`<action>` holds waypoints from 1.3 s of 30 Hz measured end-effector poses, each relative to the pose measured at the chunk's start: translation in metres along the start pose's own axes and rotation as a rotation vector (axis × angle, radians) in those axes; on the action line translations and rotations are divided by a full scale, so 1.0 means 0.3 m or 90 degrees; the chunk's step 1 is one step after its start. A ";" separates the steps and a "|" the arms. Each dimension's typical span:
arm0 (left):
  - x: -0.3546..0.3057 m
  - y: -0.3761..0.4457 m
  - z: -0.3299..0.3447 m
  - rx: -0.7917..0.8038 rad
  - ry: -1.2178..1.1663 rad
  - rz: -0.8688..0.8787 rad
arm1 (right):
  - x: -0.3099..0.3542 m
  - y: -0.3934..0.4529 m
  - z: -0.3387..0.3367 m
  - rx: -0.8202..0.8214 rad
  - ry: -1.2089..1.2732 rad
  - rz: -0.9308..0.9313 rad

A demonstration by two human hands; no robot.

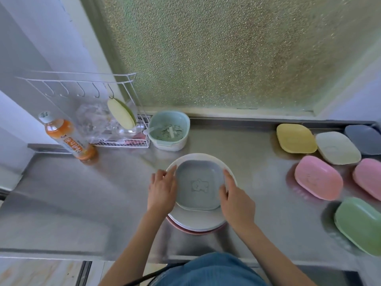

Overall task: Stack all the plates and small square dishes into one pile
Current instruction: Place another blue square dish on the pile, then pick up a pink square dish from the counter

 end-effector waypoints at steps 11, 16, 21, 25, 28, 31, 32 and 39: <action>0.037 -0.016 0.039 -0.064 -0.496 -0.274 | -0.139 0.019 0.083 0.143 0.244 0.090; 0.020 0.001 0.070 -0.050 -0.528 -0.239 | -0.192 0.045 0.073 0.137 0.259 0.105; -0.065 0.025 0.183 0.011 -0.530 -0.210 | -0.298 0.090 0.014 0.088 0.258 0.165; -0.145 0.049 0.304 0.076 -0.496 -0.188 | -0.409 0.135 -0.056 0.064 0.240 0.203; -0.214 0.068 0.387 0.112 -0.470 -0.162 | -0.491 0.182 -0.107 0.051 0.233 0.218; -0.285 0.060 0.442 0.133 -0.464 -0.133 | -0.564 0.224 -0.164 0.049 0.242 0.220; -0.306 0.055 0.457 0.132 -0.460 -0.124 | -0.585 0.237 -0.179 0.055 0.252 0.218; -0.404 0.028 0.524 0.060 -0.478 -0.118 | -0.700 0.270 -0.260 0.108 0.328 0.204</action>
Point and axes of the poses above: each hand's wrist, its own y-axis towards the middle knuckle, its own z-axis out of the palm, x = y × z, the point moved 1 cm from there along y, towards the middle knuckle, and after that the axes turned 15 degrees about z, right-handed, at the moved point
